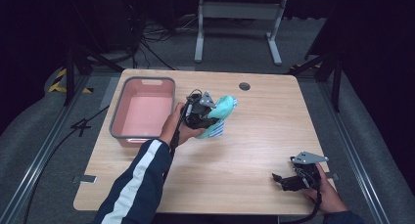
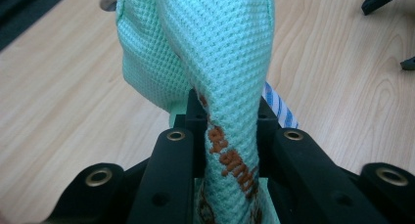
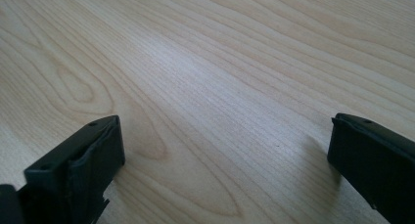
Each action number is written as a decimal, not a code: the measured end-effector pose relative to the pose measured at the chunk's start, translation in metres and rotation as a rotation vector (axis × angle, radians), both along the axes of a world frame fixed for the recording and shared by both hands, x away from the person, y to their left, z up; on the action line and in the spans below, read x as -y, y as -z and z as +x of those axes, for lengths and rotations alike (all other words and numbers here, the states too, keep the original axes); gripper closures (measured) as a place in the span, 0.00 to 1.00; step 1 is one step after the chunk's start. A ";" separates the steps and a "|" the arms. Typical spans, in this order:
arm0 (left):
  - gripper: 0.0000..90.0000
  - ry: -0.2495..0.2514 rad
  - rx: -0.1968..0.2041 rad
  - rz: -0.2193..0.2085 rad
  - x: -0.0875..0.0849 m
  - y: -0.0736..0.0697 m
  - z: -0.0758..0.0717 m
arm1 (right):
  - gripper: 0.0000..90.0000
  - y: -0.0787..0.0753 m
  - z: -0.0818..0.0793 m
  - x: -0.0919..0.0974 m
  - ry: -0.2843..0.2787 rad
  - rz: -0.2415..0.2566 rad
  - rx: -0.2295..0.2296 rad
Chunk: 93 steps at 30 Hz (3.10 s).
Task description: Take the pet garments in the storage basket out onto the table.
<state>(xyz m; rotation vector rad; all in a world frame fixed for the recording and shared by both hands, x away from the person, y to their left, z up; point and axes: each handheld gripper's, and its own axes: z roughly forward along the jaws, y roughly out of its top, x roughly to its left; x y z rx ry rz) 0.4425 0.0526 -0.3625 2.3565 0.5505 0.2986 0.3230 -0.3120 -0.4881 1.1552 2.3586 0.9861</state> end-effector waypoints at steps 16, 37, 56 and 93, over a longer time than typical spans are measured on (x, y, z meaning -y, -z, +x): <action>0.85 0.013 -0.063 0.071 0.039 0.051 0.005 | 0.01 0.000 0.000 0.000 0.000 0.000 0.000; 0.63 0.039 -0.095 0.116 0.058 0.076 0.001 | 0.01 0.000 0.000 0.000 0.000 0.000 0.000; 0.31 0.019 -0.048 0.093 0.052 0.063 -0.004 | 0.01 0.000 0.000 0.000 0.001 0.000 0.000; 0.23 0.114 0.108 0.230 0.010 0.020 -0.049 | 0.01 0.000 0.000 0.000 -0.001 -0.003 0.001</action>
